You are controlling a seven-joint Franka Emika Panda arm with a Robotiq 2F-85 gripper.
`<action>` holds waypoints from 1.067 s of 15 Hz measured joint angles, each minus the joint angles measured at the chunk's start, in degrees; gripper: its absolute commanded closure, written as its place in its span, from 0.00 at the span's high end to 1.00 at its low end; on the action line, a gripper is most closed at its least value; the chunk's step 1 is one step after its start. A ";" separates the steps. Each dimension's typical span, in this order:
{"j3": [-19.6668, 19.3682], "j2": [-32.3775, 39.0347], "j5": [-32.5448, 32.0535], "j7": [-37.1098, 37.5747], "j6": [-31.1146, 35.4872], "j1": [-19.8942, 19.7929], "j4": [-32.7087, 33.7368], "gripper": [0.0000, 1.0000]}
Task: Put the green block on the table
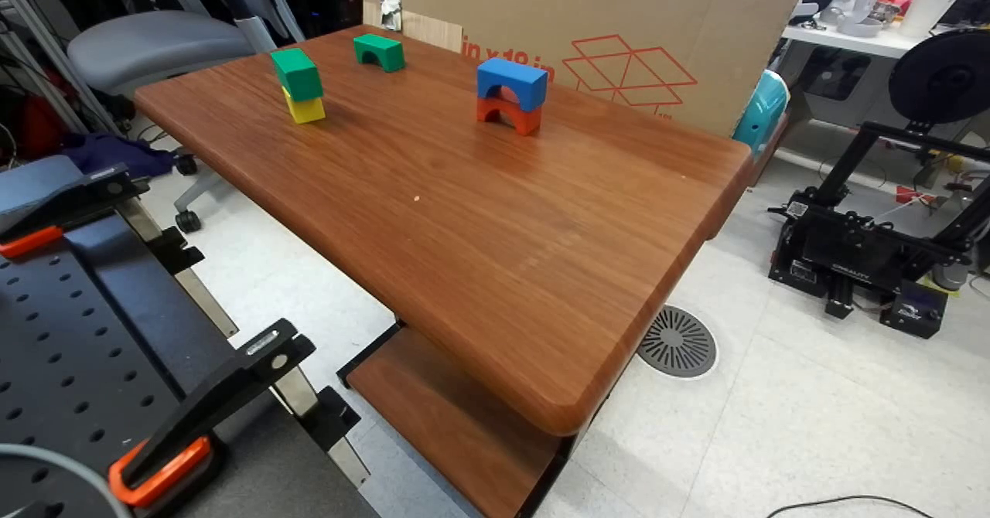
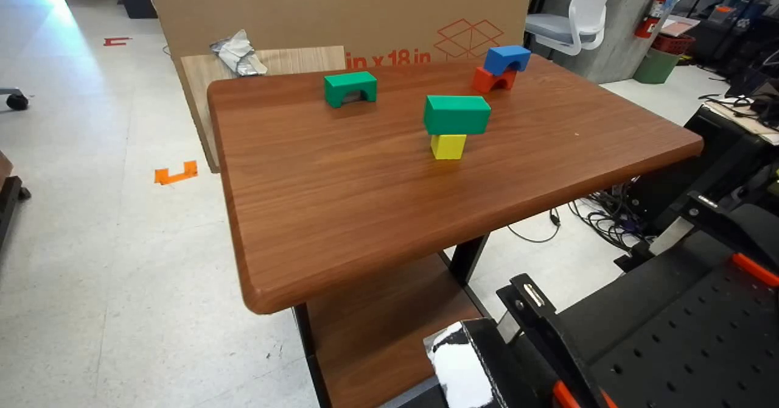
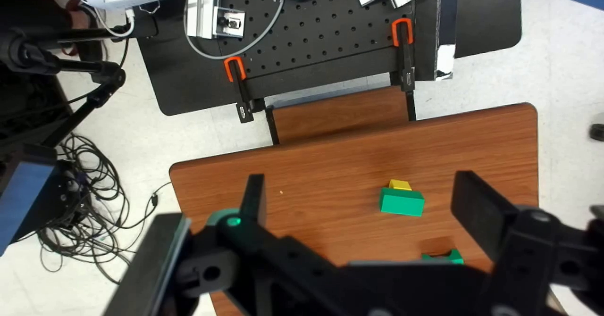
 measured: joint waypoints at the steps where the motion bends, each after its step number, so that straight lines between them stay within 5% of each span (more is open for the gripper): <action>1: 0.35 0.25 -0.01 0.24 0.51 0.00 -0.42 1.00; 7: 2.19 5.78 -0.34 0.55 12.17 0.05 -4.53 1.00; 16: 0.16 25.32 -1.03 -1.58 35.30 0.05 -5.47 1.00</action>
